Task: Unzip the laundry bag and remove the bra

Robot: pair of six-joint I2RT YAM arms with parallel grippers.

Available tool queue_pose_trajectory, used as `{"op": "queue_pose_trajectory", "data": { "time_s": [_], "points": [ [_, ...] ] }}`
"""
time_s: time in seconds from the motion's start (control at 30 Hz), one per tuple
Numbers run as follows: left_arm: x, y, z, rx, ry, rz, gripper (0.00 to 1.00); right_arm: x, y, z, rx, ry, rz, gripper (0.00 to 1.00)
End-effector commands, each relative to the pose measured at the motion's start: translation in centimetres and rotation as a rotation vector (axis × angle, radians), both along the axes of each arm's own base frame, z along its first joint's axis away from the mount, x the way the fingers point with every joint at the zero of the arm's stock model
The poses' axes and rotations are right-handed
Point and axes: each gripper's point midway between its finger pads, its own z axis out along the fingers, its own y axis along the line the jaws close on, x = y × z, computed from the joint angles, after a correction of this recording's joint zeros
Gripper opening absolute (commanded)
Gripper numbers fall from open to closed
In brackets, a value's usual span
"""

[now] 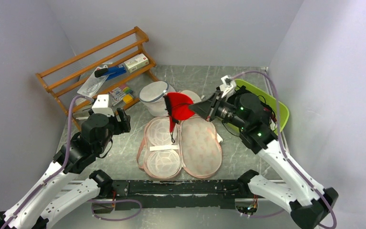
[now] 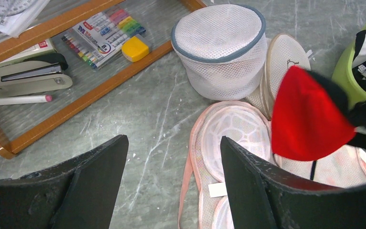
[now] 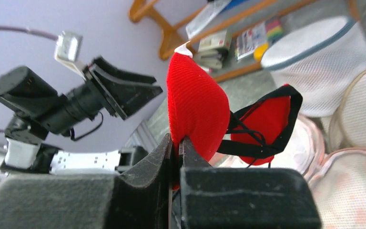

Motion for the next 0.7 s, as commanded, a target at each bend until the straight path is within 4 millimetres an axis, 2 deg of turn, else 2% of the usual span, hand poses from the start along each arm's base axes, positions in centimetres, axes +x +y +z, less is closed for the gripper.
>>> {"op": "queue_pose_trajectory", "data": {
  "time_s": [0.0,0.13,0.3,0.43,0.5,0.57,0.67],
  "points": [
    [0.2,-0.3,0.5,-0.017,-0.028,-0.015,0.82,0.6,-3.7,2.8,0.029,-0.052,-0.216,0.0],
    [0.1,-0.2,0.7,-0.021,-0.033,-0.015,0.82,1.1,-7.5,3.1,0.077,-0.007,-0.434,0.0],
    [0.1,-0.3,0.6,-0.02,-0.034,-0.021,0.82,1.7,-13.5,2.6,0.167,0.093,-0.766,0.0],
    [0.1,-0.4,0.7,-0.022,-0.036,-0.022,0.82,2.1,-18.9,1.2,0.122,0.176,-1.069,0.0],
    [0.1,-0.4,0.7,-0.021,-0.036,-0.024,0.82,2.1,-21.3,1.3,0.1,0.188,-1.206,0.0],
    [0.1,-0.4,0.7,-0.021,-0.037,-0.024,0.82,2.3,-23.0,1.4,0.071,0.18,-1.31,0.0],
    [0.1,-0.3,0.7,-0.021,-0.037,-0.021,0.82,3.0,-24.4,2.3,0.042,0.133,-1.414,0.0]
  ]
}}
